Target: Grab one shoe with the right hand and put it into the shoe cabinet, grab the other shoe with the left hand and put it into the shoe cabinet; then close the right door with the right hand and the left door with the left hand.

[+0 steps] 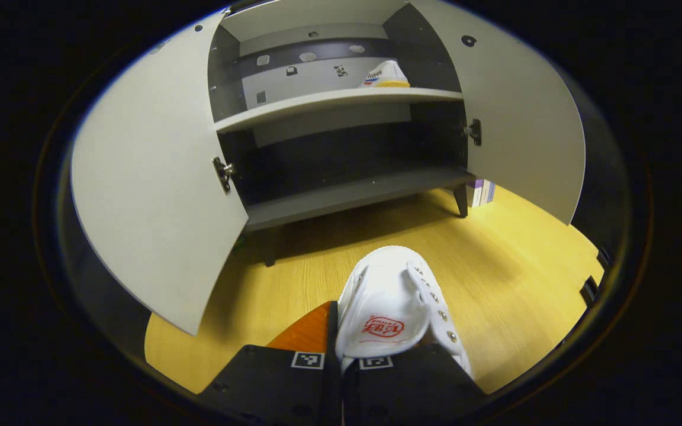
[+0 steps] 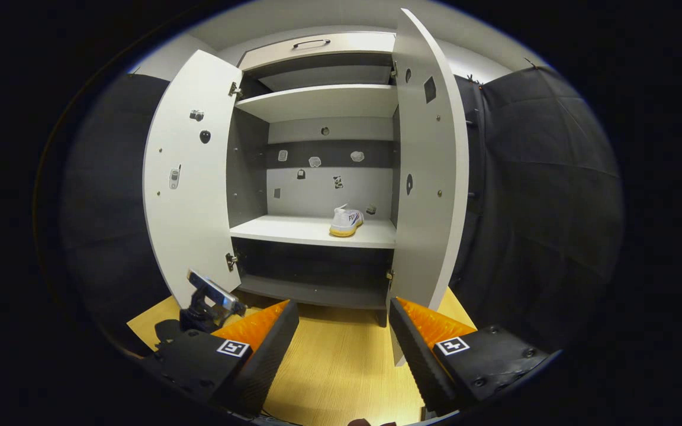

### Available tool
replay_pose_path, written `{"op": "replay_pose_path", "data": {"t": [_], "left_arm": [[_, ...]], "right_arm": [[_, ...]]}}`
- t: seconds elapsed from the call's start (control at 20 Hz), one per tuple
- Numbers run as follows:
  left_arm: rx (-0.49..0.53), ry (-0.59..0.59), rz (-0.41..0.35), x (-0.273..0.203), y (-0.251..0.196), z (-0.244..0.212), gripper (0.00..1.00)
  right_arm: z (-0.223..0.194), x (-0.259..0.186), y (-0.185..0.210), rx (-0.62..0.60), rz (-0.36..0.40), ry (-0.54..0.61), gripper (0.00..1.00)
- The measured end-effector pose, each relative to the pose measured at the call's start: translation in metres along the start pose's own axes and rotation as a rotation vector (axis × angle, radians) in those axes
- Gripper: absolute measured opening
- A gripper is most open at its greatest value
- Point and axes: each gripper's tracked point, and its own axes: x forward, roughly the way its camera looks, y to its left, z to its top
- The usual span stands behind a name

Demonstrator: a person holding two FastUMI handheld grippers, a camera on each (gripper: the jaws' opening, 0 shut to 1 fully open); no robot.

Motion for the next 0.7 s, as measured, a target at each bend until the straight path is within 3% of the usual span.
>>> {"op": "replay_pose_path", "data": {"t": [0.4,0.7], "left_arm": [[-0.077,-0.109,0.011,-0.045,0.023,0.129,0.06],[-0.168,-0.183,0.06,-0.04,0.053,0.236,0.06]], "right_arm": [[0.012,0.001,0.0,0.047,0.034,-0.031,0.98],[0.025,-0.002,-0.006,0.042,0.034,-0.065,0.98]]}}
